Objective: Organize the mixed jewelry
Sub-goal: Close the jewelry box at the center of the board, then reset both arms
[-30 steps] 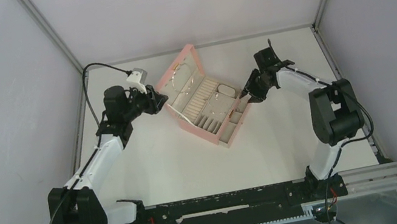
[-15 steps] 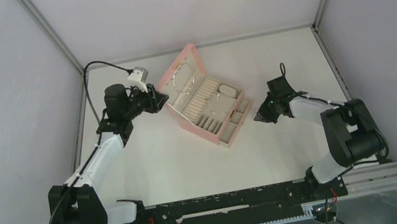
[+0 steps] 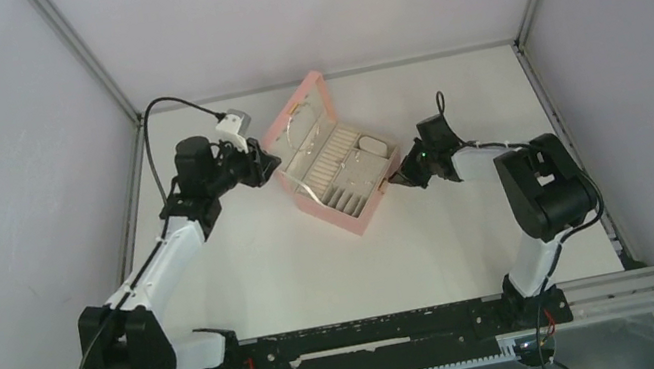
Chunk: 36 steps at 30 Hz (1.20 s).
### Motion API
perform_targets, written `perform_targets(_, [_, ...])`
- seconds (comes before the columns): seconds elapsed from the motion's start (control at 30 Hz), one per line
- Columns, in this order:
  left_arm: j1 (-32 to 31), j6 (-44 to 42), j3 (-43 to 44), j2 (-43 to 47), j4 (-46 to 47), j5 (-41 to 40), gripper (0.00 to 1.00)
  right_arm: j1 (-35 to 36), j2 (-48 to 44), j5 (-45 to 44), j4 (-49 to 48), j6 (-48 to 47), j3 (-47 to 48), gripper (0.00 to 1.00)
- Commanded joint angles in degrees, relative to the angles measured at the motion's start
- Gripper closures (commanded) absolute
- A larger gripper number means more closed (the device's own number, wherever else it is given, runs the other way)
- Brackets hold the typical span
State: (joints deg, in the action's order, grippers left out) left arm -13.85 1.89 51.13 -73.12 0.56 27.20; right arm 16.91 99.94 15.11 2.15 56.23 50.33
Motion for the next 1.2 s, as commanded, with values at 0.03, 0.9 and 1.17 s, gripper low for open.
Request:
perform_targets(0.03, [-5.0, 0.0, 1.6, 1.4, -5.3, 11.2, 0.74, 0.9, 0.8, 5.6, -8.5, 2.6, 2.4, 1.00])
perform_targets(0.9, [-23.3, 3.0, 18.2, 2.5, -16.6, 16.1, 0.00, -18.4, -38.3, -6.5, 16.5, -14.3, -11.0, 1.00])
perform_targets(1.17, [-22.5, 12.1, 25.0, -4.4, -23.1, -3.7, 0.00, 2.4, -27.4, -19.5, 30.0, -24.4, 10.0, 1.00])
